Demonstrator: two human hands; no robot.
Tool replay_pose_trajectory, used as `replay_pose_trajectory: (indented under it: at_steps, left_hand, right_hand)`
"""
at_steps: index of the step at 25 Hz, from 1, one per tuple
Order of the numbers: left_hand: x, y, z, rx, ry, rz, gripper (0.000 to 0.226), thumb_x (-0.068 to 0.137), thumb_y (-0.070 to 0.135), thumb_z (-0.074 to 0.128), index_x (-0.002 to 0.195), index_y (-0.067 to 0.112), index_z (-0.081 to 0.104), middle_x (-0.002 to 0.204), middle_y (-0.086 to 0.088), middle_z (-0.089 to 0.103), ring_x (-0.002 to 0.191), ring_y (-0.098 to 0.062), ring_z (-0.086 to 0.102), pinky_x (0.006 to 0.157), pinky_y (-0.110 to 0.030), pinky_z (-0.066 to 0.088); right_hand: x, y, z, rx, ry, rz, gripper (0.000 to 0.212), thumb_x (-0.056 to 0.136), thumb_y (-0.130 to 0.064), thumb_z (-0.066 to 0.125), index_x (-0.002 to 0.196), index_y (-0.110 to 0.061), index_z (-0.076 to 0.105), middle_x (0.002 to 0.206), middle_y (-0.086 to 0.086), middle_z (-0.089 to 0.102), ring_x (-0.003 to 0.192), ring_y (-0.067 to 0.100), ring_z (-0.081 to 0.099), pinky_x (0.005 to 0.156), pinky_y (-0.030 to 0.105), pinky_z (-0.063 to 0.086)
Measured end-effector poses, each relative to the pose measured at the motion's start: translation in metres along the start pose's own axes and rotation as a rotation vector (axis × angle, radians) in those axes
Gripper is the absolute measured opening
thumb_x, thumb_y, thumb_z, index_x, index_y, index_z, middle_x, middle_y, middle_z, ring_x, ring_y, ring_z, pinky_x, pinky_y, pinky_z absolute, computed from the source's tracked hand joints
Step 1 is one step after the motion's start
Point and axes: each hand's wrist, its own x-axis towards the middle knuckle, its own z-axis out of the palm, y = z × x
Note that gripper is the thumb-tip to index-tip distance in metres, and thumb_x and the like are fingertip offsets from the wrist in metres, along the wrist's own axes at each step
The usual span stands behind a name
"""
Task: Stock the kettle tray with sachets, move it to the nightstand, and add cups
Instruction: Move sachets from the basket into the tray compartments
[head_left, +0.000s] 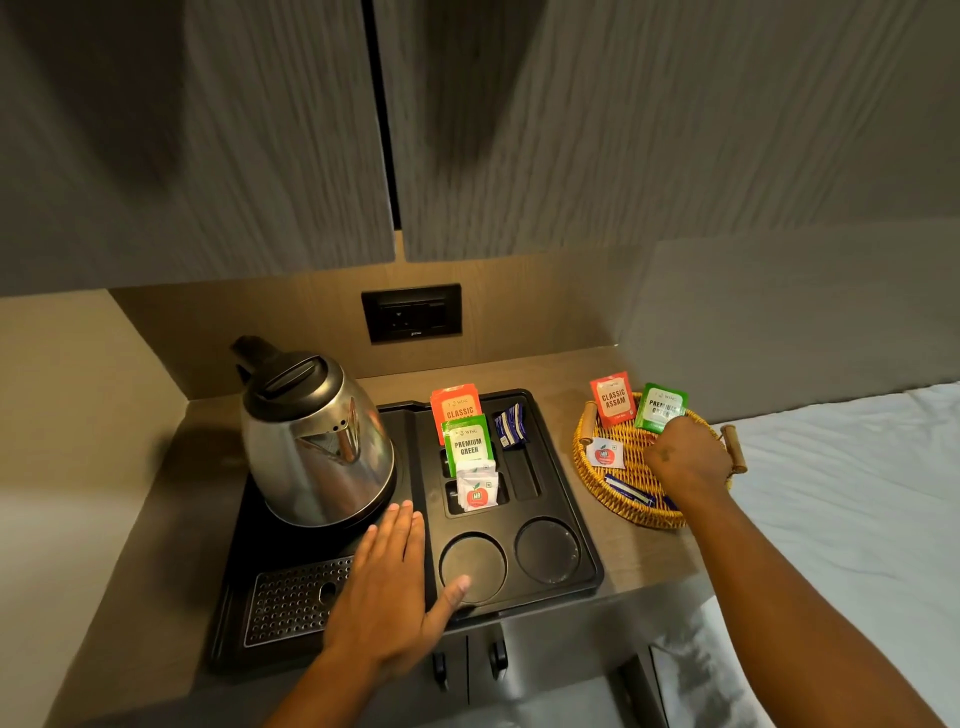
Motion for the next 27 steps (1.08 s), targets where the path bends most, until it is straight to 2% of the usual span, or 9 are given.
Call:
replay_pose_trajectory:
  at_steps: [4, 6, 9, 11, 14, 18, 23, 25, 27]
  left_hand:
    - [0.0, -0.001, 0.003, -0.012, 0.013, 0.0, 0.103, 0.08, 0.087, 0.001, 0.156, 0.016, -0.001, 0.163, 0.001, -0.012, 0.149, -0.014, -0.017, 0.12, -0.037, -0.007]
    - [0.001, -0.002, 0.005, -0.009, 0.018, -0.003, 0.103, 0.081, 0.087, 0.002, 0.156, 0.017, 0.0, 0.162, 0.002, -0.012, 0.149, -0.014, -0.016, 0.12, -0.037, -0.008]
    - [0.002, -0.003, 0.007, 0.005, 0.011, 0.003, 0.103, 0.081, 0.087, 0.002, 0.155, 0.016, -0.002, 0.162, 0.002, -0.013, 0.149, -0.014, -0.017, 0.119, -0.037, -0.008]
    - [0.002, -0.003, 0.007, 0.013, 0.006, -0.002, 0.103, 0.081, 0.087, 0.002, 0.155, 0.016, -0.003, 0.162, 0.001, -0.013, 0.149, -0.015, -0.017, 0.119, -0.037, -0.008]
    - [0.001, -0.002, 0.006, 0.008, 0.011, -0.003, 0.102, 0.081, 0.086, 0.003, 0.155, 0.016, -0.002, 0.163, 0.001, -0.012, 0.149, -0.015, -0.017, 0.12, -0.037, -0.007]
    - [0.002, -0.002, 0.006, -0.013, 0.027, -0.004, 0.101, 0.081, 0.087, 0.003, 0.155, 0.018, -0.002, 0.162, 0.002, -0.013, 0.149, -0.014, -0.016, 0.121, -0.037, -0.006]
    - [0.001, -0.001, 0.0, -0.037, 0.02, 0.007, 0.102, 0.081, 0.086, 0.006, 0.156, 0.017, 0.001, 0.161, 0.004, -0.012, 0.15, -0.015, -0.012, 0.123, -0.038, -0.002]
    - [-0.003, 0.001, -0.006, -0.108, 0.036, 0.025, 0.094, 0.087, 0.081, 0.017, 0.156, 0.018, 0.01, 0.162, 0.006, 0.0, 0.151, -0.015, -0.002, 0.123, -0.038, 0.005]
    - [-0.013, 0.001, -0.016, -0.282, 0.157, 0.006, 0.072, 0.093, 0.065, 0.035, 0.145, 0.016, 0.042, 0.152, 0.003, 0.039, 0.142, -0.018, 0.033, 0.118, -0.042, 0.031]
  right_hand:
    - [-0.011, 0.004, -0.021, 0.16, 0.094, 0.065, 0.027, 0.078, -0.036, 0.07, 0.091, -0.012, 0.068, 0.077, 0.006, 0.065, 0.072, 0.023, 0.062, 0.055, 0.028, 0.048]
    - [-0.03, -0.011, -0.024, 0.314, 0.117, -0.016, 0.024, 0.077, -0.041, 0.068, 0.08, -0.017, 0.074, 0.07, 0.002, 0.069, 0.062, 0.019, 0.061, 0.049, 0.024, 0.046]
    - [-0.066, -0.066, -0.008, 0.422, -0.072, -0.228, 0.019, 0.078, -0.039, 0.067, 0.069, -0.023, 0.073, 0.067, -0.007, 0.069, 0.06, 0.014, 0.062, 0.053, 0.029, 0.052]
    - [-0.074, -0.102, 0.009, 0.395, -0.184, -0.23, 0.012, 0.075, -0.033, 0.071, 0.076, -0.022, 0.073, 0.084, -0.004, 0.069, 0.072, 0.019, 0.066, 0.057, 0.029, 0.051]
    - [-0.07, -0.127, 0.029, 0.357, -0.244, -0.186, 0.023, 0.075, -0.03, 0.073, 0.093, -0.017, 0.072, 0.095, 0.008, 0.07, 0.087, 0.027, 0.066, 0.066, 0.029, 0.051]
    - [-0.068, -0.121, 0.044, 0.364, -0.255, -0.292, 0.015, 0.075, -0.02, 0.071, 0.09, -0.025, 0.071, 0.099, 0.004, 0.071, 0.086, 0.023, 0.065, 0.064, 0.029, 0.051]
    - [-0.074, -0.095, 0.039, 0.524, -0.152, -0.432, 0.029, 0.076, -0.024, 0.076, 0.104, -0.019, 0.07, 0.102, 0.002, 0.069, 0.089, 0.018, 0.065, 0.075, 0.032, 0.055]
    - [-0.08, -0.082, 0.036, 0.558, -0.051, -0.402, 0.032, 0.08, -0.024, 0.072, 0.11, -0.015, 0.067, 0.105, 0.004, 0.067, 0.093, 0.02, 0.064, 0.076, 0.033, 0.055]
    - [-0.089, -0.07, 0.039, 0.533, -0.009, -0.373, 0.026, 0.085, -0.025, 0.066, 0.108, -0.013, 0.064, 0.1, 0.006, 0.067, 0.087, 0.02, 0.065, 0.068, 0.032, 0.056]
